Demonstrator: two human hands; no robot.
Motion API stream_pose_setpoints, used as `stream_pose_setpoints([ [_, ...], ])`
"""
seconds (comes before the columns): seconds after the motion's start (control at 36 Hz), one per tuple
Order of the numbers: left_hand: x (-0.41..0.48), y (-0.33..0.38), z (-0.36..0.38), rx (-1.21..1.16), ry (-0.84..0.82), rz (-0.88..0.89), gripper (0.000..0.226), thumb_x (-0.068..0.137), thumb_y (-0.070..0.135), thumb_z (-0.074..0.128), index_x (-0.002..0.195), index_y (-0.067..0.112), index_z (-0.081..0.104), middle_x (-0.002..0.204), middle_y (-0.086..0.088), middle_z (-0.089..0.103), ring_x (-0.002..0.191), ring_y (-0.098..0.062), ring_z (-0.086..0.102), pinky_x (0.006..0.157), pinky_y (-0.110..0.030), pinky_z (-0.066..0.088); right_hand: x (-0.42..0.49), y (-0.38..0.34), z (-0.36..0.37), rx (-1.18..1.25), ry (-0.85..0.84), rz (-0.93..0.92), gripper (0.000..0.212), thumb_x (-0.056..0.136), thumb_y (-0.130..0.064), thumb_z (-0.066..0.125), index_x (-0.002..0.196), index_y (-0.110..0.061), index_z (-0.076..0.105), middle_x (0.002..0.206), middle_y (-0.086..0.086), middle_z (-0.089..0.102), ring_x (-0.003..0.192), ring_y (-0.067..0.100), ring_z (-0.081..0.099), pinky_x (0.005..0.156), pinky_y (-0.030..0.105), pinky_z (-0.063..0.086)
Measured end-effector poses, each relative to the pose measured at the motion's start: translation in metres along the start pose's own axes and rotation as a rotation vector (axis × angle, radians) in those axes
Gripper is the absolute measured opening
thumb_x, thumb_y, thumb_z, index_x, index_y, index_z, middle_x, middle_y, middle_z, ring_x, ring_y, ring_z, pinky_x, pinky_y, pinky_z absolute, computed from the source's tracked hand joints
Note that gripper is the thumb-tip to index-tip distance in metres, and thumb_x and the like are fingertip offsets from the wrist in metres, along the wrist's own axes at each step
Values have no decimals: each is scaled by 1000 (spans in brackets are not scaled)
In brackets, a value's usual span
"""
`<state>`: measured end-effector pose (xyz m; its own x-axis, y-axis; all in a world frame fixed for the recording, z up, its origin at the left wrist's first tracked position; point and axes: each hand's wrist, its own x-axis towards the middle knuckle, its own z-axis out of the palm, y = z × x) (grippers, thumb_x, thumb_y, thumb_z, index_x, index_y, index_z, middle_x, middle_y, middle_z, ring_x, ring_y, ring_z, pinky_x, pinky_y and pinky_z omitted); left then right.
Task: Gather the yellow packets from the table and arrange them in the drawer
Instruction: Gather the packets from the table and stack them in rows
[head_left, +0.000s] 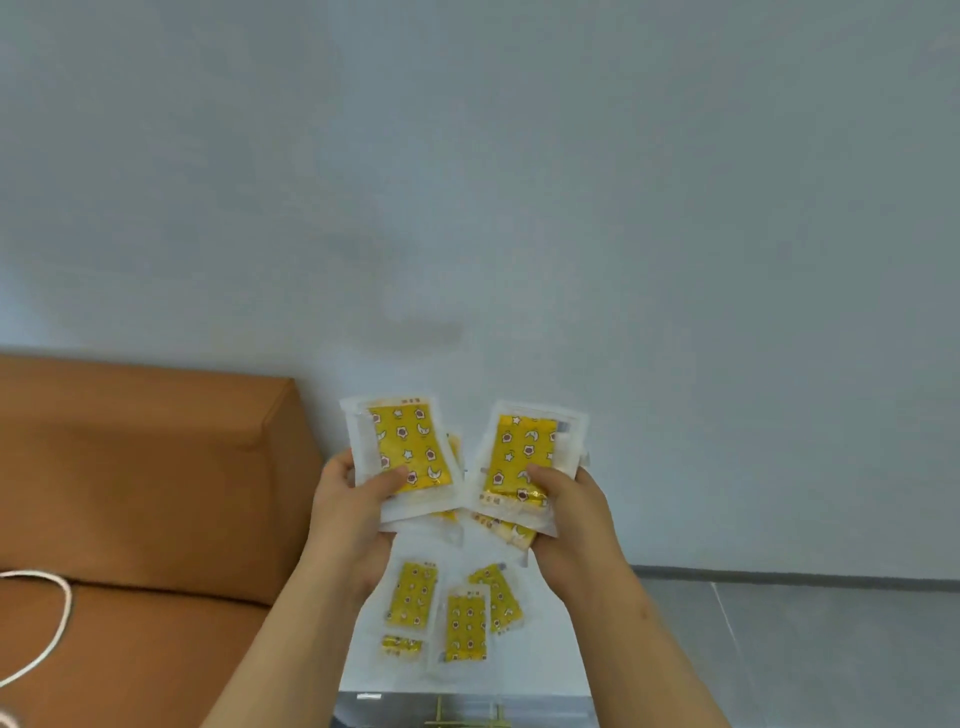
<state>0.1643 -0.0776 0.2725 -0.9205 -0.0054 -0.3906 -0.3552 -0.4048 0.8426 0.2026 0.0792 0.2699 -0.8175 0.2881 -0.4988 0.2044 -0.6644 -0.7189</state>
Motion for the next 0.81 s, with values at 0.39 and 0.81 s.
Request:
stream_pose_setpoints([
  [0.39, -164, -11, -109, -49, -40, -10, 49, 82, -20, 53, 116, 15, 48, 111, -12, 60, 104, -35, 59, 91, -55, 47, -209, 118, -22, 176, 119, -130, 20, 88, 6, 53, 95, -9, 63, 94, 14, 70, 84, 31, 66, 76, 47, 54],
  [0.81, -399, -77, -156, 73, -84, -4, 37, 84, -8, 60, 113, 14, 52, 93, -4, 63, 77, -20, 62, 70, -36, 51, -437, 177, -129, 177, 211, -215, 15, 85, 0, 63, 98, -8, 63, 88, 13, 72, 70, 26, 70, 60, 43, 59],
])
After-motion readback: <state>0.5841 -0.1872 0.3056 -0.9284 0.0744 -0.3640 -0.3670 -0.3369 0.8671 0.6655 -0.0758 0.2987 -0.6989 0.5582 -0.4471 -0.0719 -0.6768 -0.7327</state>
